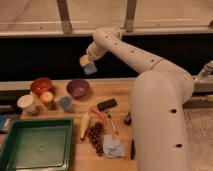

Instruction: Place sponge in red bowl

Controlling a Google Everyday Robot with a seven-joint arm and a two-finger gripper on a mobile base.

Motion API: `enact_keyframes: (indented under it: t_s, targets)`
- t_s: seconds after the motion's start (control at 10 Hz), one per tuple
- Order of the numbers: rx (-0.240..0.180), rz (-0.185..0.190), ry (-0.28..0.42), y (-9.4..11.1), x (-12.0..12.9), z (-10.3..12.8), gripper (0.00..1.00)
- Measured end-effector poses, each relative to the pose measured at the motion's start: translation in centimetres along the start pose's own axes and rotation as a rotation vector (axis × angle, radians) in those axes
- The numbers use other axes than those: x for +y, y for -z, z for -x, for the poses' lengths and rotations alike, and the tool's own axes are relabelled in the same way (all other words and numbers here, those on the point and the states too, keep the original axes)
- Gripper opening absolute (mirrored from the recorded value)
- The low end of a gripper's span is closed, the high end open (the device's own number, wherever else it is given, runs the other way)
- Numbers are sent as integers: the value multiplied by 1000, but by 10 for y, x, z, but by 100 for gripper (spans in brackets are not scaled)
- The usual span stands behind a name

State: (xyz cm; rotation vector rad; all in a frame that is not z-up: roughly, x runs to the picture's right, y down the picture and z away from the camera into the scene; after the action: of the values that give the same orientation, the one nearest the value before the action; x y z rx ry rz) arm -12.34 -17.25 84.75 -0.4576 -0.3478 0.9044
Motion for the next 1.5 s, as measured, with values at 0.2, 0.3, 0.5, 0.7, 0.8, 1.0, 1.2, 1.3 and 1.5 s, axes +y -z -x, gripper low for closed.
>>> enact_keyframes:
  t_s: [0.2, 0.3, 0.5, 0.7, 0.8, 1.0, 1.2, 1.3, 1.5]
  targets:
    - [-10, 60, 84, -21, 30, 38, 0]
    - [-14, 92, 129, -31, 48, 55, 0]
    - [-20, 178, 222, -50, 94, 89, 0]
    - [-13, 234, 280, -60, 131, 103, 0]
    - [-13, 232, 278, -59, 129, 103, 0]
    - [-13, 229, 275, -58, 126, 102, 0]
    - [-13, 231, 278, -59, 128, 103, 0]
    - [-15, 228, 275, -59, 127, 101, 0]
    - [-57, 227, 251, -60, 132, 91, 0]
